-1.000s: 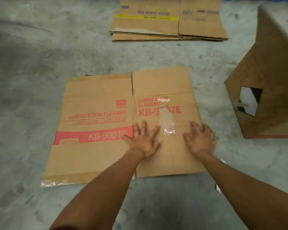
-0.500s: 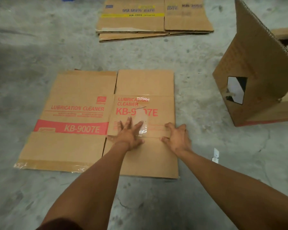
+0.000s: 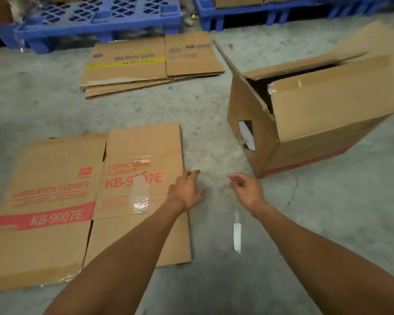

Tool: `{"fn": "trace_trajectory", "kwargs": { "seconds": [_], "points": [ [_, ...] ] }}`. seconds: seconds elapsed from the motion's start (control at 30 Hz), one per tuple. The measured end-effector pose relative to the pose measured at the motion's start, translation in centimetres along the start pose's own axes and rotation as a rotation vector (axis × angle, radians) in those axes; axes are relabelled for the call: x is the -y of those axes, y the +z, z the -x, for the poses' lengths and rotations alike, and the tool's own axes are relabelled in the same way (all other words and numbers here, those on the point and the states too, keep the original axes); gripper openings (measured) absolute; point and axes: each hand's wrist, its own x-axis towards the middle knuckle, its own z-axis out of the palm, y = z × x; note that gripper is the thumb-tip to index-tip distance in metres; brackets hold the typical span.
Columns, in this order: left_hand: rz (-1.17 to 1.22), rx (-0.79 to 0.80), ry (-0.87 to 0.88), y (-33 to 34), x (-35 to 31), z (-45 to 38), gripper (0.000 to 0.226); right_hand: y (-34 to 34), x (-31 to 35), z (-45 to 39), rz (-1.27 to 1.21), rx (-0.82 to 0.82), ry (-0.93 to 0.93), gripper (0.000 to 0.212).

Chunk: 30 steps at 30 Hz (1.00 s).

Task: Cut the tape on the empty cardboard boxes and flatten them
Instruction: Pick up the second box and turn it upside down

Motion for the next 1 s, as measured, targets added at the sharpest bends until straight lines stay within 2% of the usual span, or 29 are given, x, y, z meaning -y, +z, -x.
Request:
{"fn": "trace_trajectory", "kwargs": {
  "seconds": [0.1,0.17,0.27,0.37,0.43,0.5,0.63,0.7,0.73,0.77,0.83,0.87,1.0],
  "points": [
    [0.173,-0.208,0.225,0.3,-7.4,-2.0,0.085,-6.5,-3.3,-1.5,-0.127,-0.245,0.156,0.023],
    [0.31,-0.364,0.268,1.1,-12.8,-2.8,0.095,-10.9,-5.7,-2.9,-0.2,-0.378,0.258,0.033],
    [0.482,-0.549,0.207,2.6,-19.3,-3.9,0.094,-16.4,-8.1,-6.1,-0.409,-0.453,0.335,0.057],
    [0.685,-0.703,0.082,2.9,-22.3,-5.0,0.073,-19.6,-9.4,-9.9,-0.549,-0.521,0.324,0.07],
    [0.846,-0.806,-0.049,2.3,-22.7,-6.3,0.057,-20.9,-9.1,-11.3,-0.595,-0.572,0.3,0.073],
    [0.944,-0.881,-0.197,1.6,-21.9,-7.7,0.053,-22.1,-8.8,-12.3,-0.626,-0.612,0.285,0.072],
    [1.058,-1.01,-0.27,-1.4,-19.1,-9.0,0.038,-23.2,-9.5,-12.9,-0.592,-0.607,0.364,0.068],
    [1.134,-0.97,-0.361,-2.5,-16.6,-9.9,0.031,-22.2,-9.9,-12.5,-0.522,-0.543,0.39,0.062],
    [1.216,-0.874,-0.371,-2.7,-15.3,-10.0,0.03,-21.3,-9.9,-12.1,-0.506,-0.497,0.396,0.06],
    [1.29,-0.743,-0.351,-2.7,-14.2,-9.9,0.04,-20.4,-9.9,-11.5,-0.499,-0.464,0.404,0.06],
    [1.328,-0.487,-0.299,-2.3,-13.3,-9.0,0.059,-18.7,-9.5,-10.6,-0.486,-0.458,0.407,0.061],
    [1.314,-0.429,-0.285,-2.1,-13.3,-8.7,0.056,-18.3,-9.1,-10.3,-0.49,-0.464,0.405,0.062],
    [1.325,-0.385,-0.281,-4.1,-14.0,-8.0,0.043,-17.7,-7.4,-8.7,-0.447,-0.425,0.356,0.066]
  ]
}}
